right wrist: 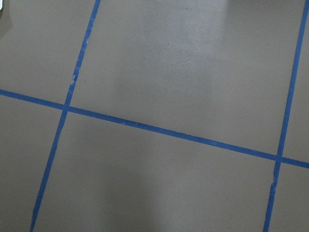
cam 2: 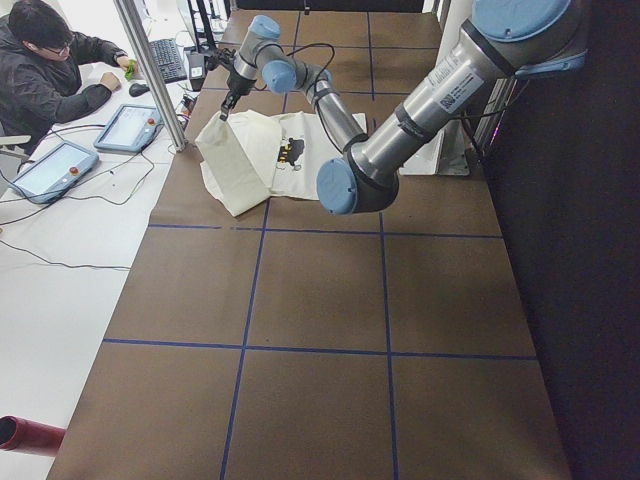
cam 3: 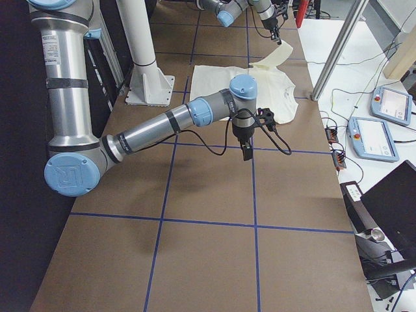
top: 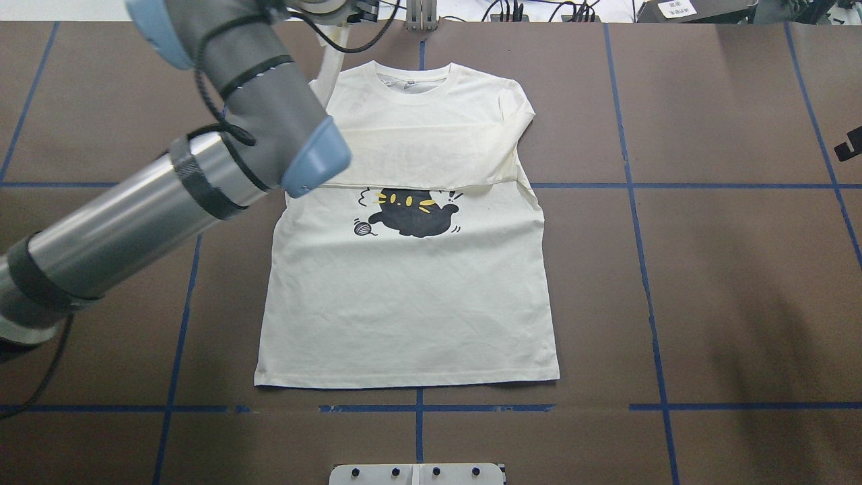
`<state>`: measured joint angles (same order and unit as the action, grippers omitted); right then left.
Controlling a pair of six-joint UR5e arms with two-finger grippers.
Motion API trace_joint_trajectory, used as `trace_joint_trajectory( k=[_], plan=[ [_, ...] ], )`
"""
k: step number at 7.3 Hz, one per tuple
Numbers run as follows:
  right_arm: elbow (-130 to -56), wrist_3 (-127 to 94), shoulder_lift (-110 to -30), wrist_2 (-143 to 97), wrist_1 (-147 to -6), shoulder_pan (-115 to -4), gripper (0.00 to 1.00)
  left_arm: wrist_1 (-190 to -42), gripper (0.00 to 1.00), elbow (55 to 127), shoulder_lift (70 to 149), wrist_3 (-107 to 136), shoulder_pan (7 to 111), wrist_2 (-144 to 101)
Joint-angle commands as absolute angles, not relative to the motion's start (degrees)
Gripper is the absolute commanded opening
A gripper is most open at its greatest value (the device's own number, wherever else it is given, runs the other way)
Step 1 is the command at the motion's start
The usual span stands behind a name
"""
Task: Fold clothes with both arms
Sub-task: 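Lift the sleeve with the left gripper and fold it across the shirt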
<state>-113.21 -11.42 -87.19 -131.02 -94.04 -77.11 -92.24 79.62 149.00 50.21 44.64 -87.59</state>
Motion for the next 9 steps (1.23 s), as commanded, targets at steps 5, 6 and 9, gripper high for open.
trace_joint_trajectory(
  k=[5,6,9],
  plan=[
    [-113.3,-12.0,-87.3,-131.0,-94.0,-77.4,1.0,-106.2,0.0,64.9,154.2,52.1,25.8,-70.3],
    [-113.3,-12.0,-87.3,-131.0,-94.0,-77.4,1.0,-106.3,0.0,64.1,155.0,52.2,25.5,-70.4],
    [-113.2,-12.1,-87.3,-131.0,-94.0,-77.4,1.0,-112.2,0.0,62.7,155.9,53.0,25.4,-70.9]
  ],
)
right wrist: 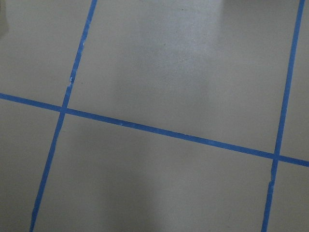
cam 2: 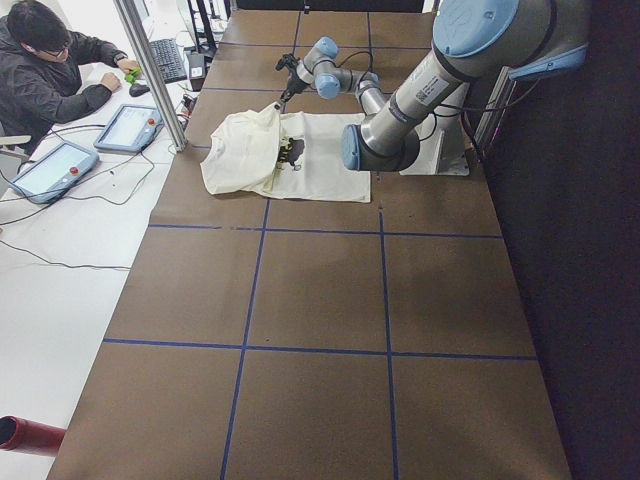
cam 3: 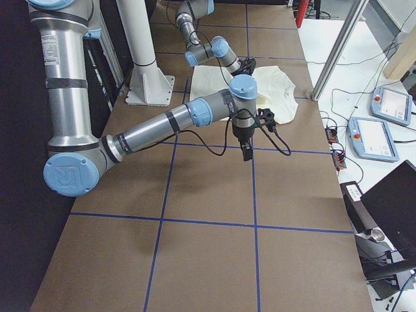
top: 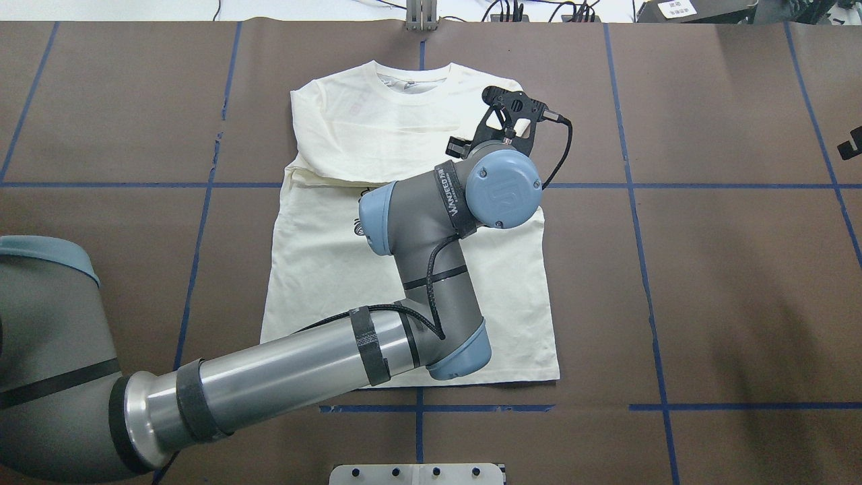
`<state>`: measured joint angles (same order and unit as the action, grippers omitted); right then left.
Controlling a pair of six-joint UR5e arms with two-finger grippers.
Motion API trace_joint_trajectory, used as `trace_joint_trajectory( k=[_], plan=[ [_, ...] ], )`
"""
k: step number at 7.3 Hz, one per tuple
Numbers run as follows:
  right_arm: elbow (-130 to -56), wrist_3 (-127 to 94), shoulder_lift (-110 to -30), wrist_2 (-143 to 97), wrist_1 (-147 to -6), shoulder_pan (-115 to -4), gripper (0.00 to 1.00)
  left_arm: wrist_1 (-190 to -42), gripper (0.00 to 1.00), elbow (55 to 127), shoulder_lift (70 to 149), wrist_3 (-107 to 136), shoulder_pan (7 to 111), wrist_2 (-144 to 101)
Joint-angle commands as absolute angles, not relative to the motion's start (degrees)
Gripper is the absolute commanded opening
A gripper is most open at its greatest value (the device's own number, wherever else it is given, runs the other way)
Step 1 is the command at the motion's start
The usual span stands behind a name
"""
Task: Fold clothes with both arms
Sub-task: 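Lift the sleeve with the left gripper and fold it across the shirt, then release the sleeve and raise the left gripper away from the shirt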
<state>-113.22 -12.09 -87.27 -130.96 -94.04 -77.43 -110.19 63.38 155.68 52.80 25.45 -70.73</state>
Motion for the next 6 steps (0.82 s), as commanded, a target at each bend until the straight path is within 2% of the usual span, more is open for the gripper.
trace_joint_trajectory(
  k=[1,2,4,6],
  plan=[
    [-113.2,-12.2,-87.2,-131.0,-94.0,-77.4,1.0,-112.5,0.94,62.7,155.9,53.0,25.4,-71.1],
    [-113.2,-12.3,-86.9,-131.0,-94.0,-77.4,1.0,-114.8,1.0,62.8,155.9,55.3,25.4,-71.2],
    [-113.6,-12.4,-86.4,-131.0,-94.0,-77.3,1.0,-116.5,1.0,64.1,155.6,57.9,25.9,-75.5],
    [-112.0,-12.9,-85.1,-131.0,-84.8,-75.9,1.0,-113.8,1.0,69.8,151.9,50.6,34.2,-92.3]
  ],
)
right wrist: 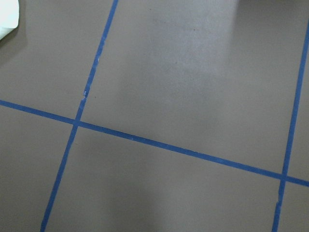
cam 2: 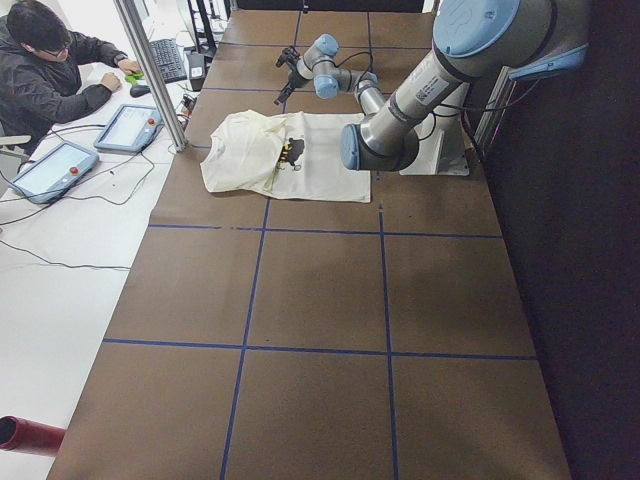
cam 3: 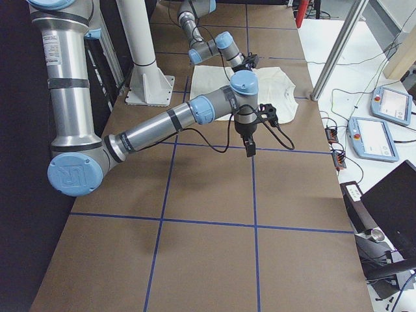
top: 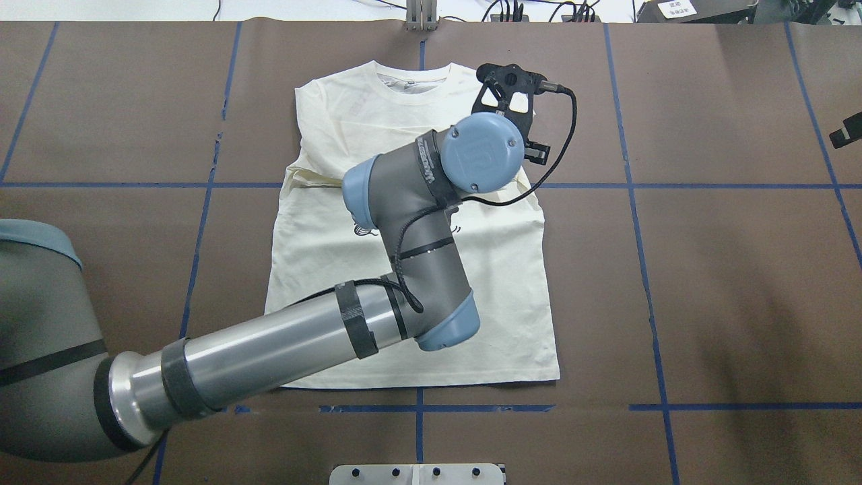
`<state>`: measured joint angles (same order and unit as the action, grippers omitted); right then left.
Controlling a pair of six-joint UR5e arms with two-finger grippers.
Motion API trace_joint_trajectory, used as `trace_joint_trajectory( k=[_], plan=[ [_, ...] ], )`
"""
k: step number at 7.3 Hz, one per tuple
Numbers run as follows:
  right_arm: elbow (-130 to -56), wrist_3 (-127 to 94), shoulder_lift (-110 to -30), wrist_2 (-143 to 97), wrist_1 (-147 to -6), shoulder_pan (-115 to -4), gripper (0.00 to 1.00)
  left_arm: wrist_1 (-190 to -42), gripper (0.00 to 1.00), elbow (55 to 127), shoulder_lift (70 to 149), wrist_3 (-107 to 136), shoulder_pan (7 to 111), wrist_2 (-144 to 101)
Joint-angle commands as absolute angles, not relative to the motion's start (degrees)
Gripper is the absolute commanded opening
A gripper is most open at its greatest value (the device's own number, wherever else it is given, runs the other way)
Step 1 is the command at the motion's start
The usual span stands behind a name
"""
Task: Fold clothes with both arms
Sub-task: 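Release the sleeve and raise the left gripper away from the shirt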
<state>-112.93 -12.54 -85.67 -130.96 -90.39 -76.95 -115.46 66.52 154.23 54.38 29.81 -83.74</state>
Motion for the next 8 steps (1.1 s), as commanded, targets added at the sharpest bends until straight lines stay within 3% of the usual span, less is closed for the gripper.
trace_joint_trajectory(
  k=[1,4,8],
  plan=[
    [-111.3,-18.5,-83.0,-130.7,-81.9,-73.1,1.0,-109.7,1.0,72.6,150.1,46.8,37.9,-96.8],
    [-108.0,-38.7,-68.8,-121.5,-83.1,-59.0,1.0,-104.8,1.0,83.8,138.5,30.4,48.9,-109.7],
    [-89.8,-51.8,-48.0,-103.0,-85.6,-45.1,0.99,-105.5,1.0,86.0,128.2,8.4,62.1,-119.4]
  ],
)
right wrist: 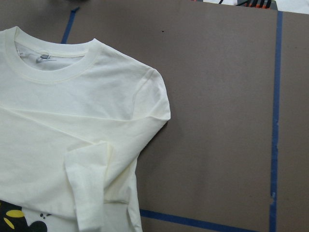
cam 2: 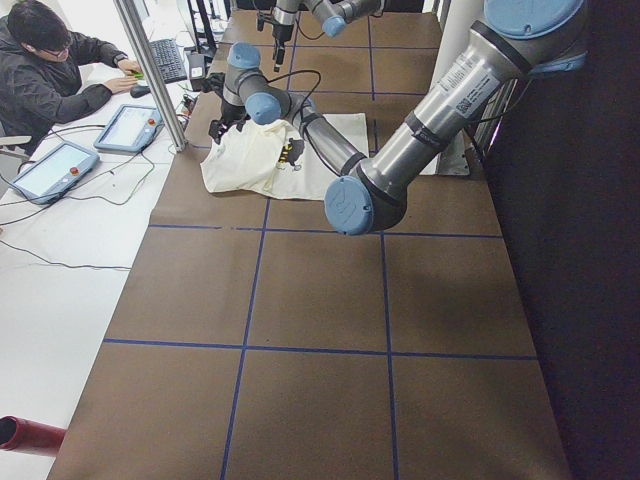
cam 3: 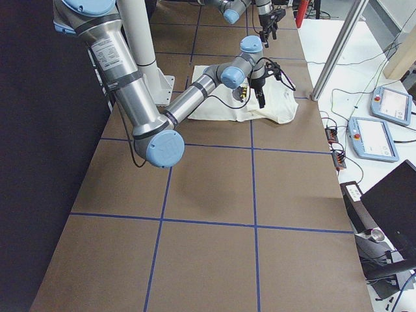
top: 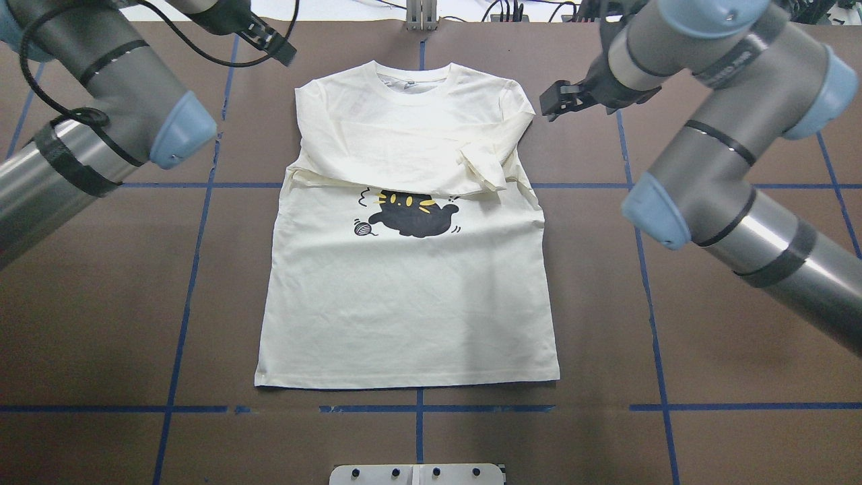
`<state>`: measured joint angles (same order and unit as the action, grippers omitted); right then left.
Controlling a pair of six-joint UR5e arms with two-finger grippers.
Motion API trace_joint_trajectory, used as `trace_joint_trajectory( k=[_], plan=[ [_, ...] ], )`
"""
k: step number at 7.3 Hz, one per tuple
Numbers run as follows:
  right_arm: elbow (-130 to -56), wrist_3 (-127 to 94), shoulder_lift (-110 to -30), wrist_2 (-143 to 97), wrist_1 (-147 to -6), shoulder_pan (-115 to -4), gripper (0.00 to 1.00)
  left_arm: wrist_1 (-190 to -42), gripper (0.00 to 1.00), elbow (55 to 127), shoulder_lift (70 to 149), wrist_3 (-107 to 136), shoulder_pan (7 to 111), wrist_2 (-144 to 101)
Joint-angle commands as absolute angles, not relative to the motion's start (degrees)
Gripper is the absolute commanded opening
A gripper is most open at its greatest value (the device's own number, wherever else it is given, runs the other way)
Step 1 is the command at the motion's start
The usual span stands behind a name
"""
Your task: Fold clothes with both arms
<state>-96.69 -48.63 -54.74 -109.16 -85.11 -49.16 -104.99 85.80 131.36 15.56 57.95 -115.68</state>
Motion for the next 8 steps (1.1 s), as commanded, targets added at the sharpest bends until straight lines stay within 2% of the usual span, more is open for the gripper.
trace_joint_trajectory(
  k=[1,3,5,8],
  plan=[
    [-84.3,-53.9,-43.3,-100.0,-85.7,-42.6,0.99,-105.6,1.0,86.0,126.8,4.8,64.4,-120.3],
    [-74.3,-54.6,-36.4,-93.3,-85.7,-38.5,0.98,-105.6,1.0,86.0,126.1,4.3,64.9,-120.3],
    [-67.4,-53.9,-32.9,-87.6,-85.7,-35.8,0.98,-105.6,1.0,86.0,126.0,4.6,64.9,-120.3],
    [-63.7,-48.5,-33.7,-83.1,-85.8,-34.5,0.99,-106.3,1.0,86.0,126.0,8.0,64.7,-120.3]
  ],
)
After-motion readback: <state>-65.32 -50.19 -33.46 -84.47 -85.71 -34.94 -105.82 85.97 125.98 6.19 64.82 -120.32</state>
